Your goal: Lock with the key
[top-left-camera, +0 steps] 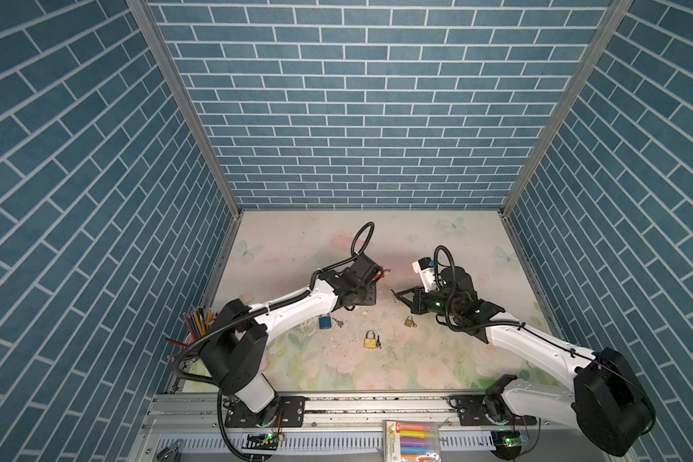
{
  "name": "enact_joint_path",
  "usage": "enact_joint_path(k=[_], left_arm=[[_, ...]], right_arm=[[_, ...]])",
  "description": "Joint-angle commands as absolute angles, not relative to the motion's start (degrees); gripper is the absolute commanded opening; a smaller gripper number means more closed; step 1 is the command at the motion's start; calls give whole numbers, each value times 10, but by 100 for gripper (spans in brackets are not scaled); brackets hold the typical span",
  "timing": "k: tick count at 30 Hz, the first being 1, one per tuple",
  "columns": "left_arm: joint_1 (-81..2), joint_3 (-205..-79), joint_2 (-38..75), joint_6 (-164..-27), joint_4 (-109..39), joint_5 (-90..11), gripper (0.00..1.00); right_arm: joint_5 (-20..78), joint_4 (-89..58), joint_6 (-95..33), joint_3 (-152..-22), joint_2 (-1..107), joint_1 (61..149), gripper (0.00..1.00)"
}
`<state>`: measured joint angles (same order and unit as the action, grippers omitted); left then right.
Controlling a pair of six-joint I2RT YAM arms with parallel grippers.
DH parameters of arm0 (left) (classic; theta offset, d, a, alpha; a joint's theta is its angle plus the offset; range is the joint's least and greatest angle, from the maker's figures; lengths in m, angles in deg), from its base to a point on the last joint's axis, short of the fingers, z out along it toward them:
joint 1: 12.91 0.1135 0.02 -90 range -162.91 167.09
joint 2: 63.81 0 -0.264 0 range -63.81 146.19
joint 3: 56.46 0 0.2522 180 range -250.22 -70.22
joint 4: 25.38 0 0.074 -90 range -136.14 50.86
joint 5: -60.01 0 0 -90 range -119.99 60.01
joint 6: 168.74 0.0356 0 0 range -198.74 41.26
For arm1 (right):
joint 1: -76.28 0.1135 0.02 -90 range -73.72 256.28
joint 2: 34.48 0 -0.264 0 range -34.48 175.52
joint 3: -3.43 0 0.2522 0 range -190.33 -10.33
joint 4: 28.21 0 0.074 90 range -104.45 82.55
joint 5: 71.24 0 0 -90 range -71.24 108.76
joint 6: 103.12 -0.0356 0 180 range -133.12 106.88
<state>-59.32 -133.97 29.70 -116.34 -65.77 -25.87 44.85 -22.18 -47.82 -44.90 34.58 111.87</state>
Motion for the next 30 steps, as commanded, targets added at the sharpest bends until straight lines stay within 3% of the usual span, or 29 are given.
enact_joint_path(k=[1,12,26,30], left_arm=[[-599,-1336,314,-1130,-675,-238,0],[-592,-1366,405,-1116,-644,-276,0],[-588,-1379,438,-1140,-608,-264,0],[-587,-1391,454,-1139,-610,-268,6]], right_arm=[[453,-203,-490,-459,356,1118,0],[455,-200,-494,-459,379,1117,0],[456,-207,-495,-458,392,1117,0],[455,-204,-495,-458,391,1118,0]])
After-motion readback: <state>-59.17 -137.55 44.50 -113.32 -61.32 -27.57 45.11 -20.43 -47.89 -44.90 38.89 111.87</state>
